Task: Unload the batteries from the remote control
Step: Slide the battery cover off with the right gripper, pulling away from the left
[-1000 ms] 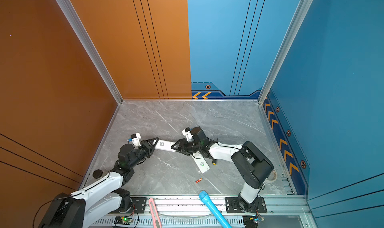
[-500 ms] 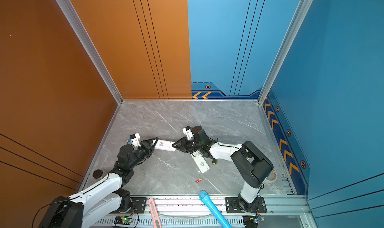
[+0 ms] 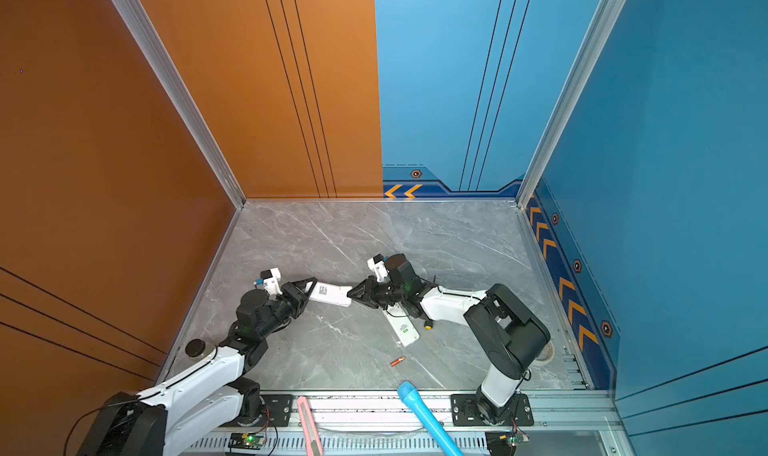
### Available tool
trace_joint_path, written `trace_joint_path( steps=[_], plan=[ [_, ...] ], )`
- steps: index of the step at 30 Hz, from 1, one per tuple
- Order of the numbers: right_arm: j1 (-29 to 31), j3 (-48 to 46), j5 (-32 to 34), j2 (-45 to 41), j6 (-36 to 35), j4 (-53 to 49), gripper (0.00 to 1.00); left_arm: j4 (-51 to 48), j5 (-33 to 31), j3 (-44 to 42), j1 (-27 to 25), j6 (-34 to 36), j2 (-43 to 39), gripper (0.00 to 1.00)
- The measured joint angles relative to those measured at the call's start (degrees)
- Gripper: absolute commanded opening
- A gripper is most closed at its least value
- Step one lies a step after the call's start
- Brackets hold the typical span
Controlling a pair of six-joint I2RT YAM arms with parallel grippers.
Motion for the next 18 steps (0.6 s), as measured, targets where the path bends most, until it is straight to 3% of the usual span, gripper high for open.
trace_joint_path(
  steps=[10,18],
  plan=[
    [0.09,0.37,-0.33,0.0,-0.07,-0.04,0.18,-1.44,-0.46,0.0,-0.48,1.27,0.2,0.0],
    [1.51,1.77,-2.32,0.44,0.63,2.08,0.11,-2.05,-0.37,0.07,-1.79,1.95,1.09,0.0]
  ],
)
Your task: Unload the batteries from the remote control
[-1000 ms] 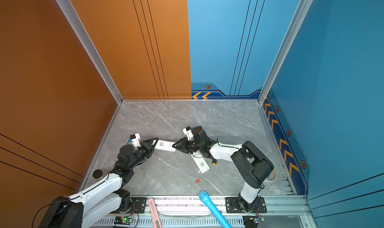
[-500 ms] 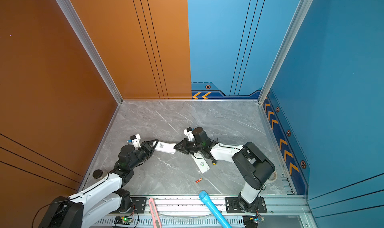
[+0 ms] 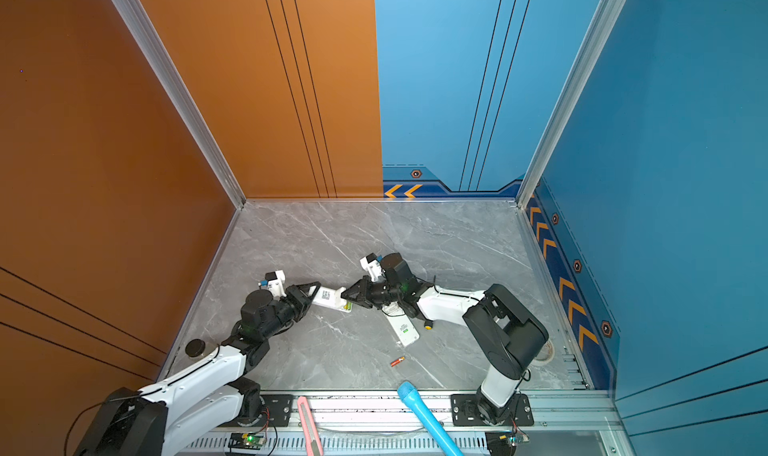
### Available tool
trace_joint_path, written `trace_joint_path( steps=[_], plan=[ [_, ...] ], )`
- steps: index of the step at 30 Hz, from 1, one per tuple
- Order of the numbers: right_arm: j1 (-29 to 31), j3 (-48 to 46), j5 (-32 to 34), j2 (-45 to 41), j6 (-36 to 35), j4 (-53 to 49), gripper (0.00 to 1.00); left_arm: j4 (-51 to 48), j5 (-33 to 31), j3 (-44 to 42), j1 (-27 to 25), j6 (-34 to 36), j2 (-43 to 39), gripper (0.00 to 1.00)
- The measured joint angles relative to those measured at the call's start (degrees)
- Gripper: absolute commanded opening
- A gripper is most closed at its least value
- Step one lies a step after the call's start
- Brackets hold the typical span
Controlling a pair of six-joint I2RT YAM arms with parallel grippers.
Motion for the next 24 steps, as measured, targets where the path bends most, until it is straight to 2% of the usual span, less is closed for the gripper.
trace_joint_path(
  steps=[7,15,19,24],
  plan=[
    [-0.13,0.44,-0.31,-0.26,-0.37,-2.23,0.04,-4.07,0.02,1.2,0.04,1.31,-1.22,0.0],
    [-1.29,4.74,1.03,-3.32,-4.9,-13.9,0.0,-8.79,0.52,1.79,3.91,3.17,-3.67,0.0],
    [-1.79,9.79,5.4,-3.17,-9.18,-26.43,0.0,-13.6,0.68,2.05,5.92,4.7,-5.62,0.0],
    [-0.66,21.44,13.4,2.08,-15.21,-43.23,0.0,-17.81,1.77,3.21,8.83,6.62,-8.7,0.0]
  ],
)
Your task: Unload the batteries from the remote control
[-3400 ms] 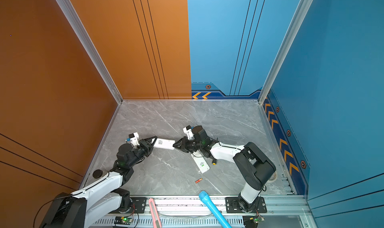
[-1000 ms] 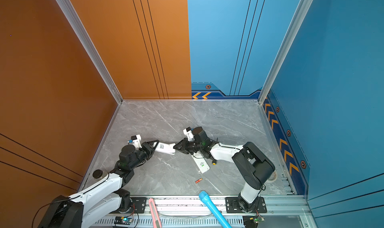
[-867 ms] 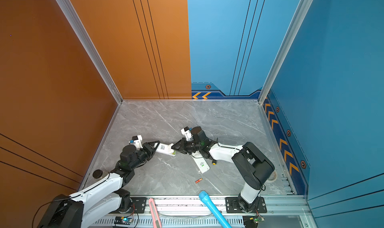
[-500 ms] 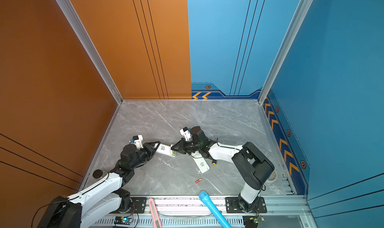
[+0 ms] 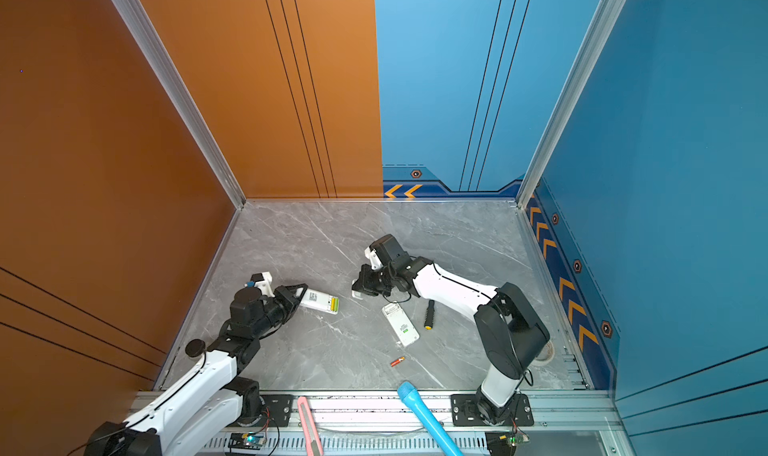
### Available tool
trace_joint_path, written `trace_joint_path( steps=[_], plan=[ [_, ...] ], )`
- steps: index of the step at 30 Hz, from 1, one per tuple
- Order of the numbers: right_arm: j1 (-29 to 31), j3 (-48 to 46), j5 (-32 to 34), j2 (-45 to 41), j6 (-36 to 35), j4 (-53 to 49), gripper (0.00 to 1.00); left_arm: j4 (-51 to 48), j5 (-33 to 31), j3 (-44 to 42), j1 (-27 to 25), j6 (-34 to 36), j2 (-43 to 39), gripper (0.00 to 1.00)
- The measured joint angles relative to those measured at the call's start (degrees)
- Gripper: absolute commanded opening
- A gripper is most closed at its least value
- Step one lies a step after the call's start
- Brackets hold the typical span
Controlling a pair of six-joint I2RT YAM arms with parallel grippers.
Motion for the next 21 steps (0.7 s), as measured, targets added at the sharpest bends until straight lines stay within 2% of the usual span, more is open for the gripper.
trace_joint_path(
  steps=[7,15,16,19,21],
  plan=[
    [2.6,11.91,7.61,12.72,-3.28,-14.34,0.0,-0.04,2.97,0.5,0.44,1.46,-0.39,0.0],
    [3.39,19.34,11.74,20.22,-4.57,-20.52,0.0,-0.04,4.11,0.5,0.44,2.08,-0.39,0.0],
    [3.39,20.37,12.0,20.94,-4.61,-20.65,0.04,-0.04,4.11,0.5,0.44,2.1,-0.44,0.0],
    [3.39,22.6,12.66,22.86,-4.76,-20.96,0.26,-0.04,4.11,0.5,0.44,2.12,-0.57,0.0],
    [3.32,23.12,13.0,23.52,-4.74,-21.42,0.35,-0.02,4.11,0.48,0.42,2.1,-0.57,0.0]
  ],
)
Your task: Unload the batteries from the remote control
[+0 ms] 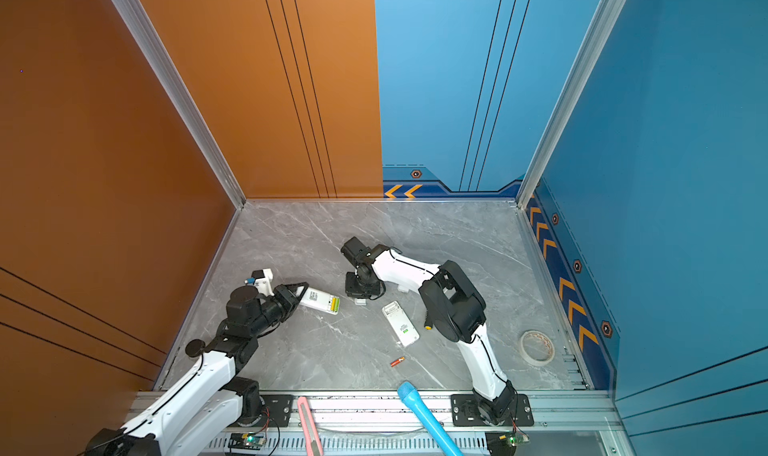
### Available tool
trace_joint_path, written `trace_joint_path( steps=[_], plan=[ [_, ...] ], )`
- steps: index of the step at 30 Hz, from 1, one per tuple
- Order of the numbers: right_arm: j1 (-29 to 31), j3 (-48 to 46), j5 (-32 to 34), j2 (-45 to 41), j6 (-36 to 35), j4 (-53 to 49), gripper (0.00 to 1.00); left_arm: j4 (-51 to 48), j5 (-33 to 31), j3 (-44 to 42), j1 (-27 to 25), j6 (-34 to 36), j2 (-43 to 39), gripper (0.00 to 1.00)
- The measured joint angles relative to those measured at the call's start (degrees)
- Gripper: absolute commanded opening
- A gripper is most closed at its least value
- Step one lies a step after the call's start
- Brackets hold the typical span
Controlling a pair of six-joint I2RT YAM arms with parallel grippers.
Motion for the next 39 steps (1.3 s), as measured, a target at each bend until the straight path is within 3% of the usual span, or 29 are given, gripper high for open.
trace_joint_path(
  steps=[4,9,14,20,28,39],
  plan=[
    [-0.31,0.42,0.0,0.13,-0.22,-0.87,0.52,0.0,0.0,0.02,0.02,0.0,0.0,0.0],
    [-0.76,0.28,-0.04,-3.76,-0.74,-1.66,0.66,0.0,0.02,0.0,0.0,0.0,0.02,0.0],
    [-0.76,-4.37,-0.72,-17.53,-5.51,-1.07,0.73,0.55,0.96,0.02,-0.17,-0.04,0.48,0.0],
    [1.22,-18.47,-4.92,-32.48,-17.81,6.51,0.79,4.13,5.07,1.79,-2.12,0.07,7.67,0.0],
    [2.56,-24.7,-10.62,-31.95,-33.59,12.33,0.85,8.96,9.18,4.81,-6.29,1.51,15.06,0.0],
    [3.43,-22.84,-12.28,-24.04,-43.52,17.57,0.85,12.52,9.88,4.98,-7.67,1.51,16.46,0.0]
  ],
)
